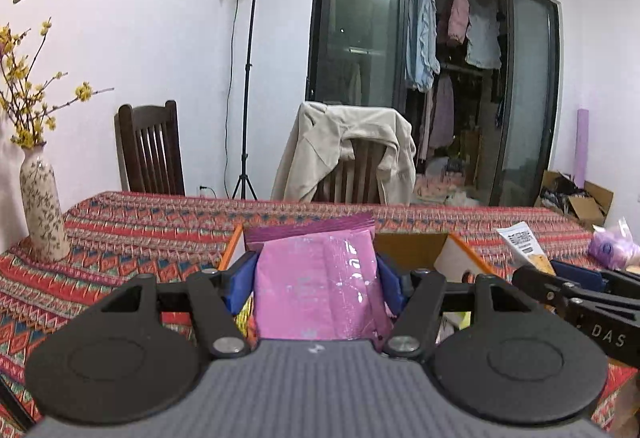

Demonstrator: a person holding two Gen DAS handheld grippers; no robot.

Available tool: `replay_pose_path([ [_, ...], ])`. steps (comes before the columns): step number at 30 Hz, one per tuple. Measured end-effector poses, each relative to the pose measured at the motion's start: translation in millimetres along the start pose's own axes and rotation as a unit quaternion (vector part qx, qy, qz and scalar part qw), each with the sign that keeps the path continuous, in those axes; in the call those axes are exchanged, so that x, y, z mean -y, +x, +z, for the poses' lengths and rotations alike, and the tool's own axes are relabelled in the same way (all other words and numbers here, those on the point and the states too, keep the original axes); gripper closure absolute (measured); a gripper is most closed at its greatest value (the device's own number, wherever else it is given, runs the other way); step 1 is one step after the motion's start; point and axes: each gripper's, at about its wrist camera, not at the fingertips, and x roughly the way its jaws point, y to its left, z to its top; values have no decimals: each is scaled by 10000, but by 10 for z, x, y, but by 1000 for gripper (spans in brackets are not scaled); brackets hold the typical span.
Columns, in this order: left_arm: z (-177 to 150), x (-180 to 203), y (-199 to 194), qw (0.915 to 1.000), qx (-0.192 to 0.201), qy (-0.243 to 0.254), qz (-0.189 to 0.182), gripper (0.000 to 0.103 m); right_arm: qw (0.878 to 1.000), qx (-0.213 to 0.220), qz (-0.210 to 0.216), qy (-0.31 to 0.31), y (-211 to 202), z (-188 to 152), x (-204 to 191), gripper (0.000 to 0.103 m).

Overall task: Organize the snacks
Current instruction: 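Lift and carry both packets over the cardboard box, then open both tools to drop the packets into the box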

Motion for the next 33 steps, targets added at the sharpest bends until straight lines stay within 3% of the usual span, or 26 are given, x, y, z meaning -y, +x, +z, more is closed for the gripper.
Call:
replay_pose_path([
  [11, 325, -60, 488, 9990, 87, -265, 358, 39, 9997, -35, -101, 205, 591, 265, -16, 59],
  [21, 29, -218, 991, 9977, -291, -368, 497, 39, 9979, -444, -164, 440, 1040, -88, 128, 59],
  [33, -87, -235, 1004, 9976, -325, -378, 479, 38, 9975, -598, -110, 363, 1110, -186, 85, 56],
])
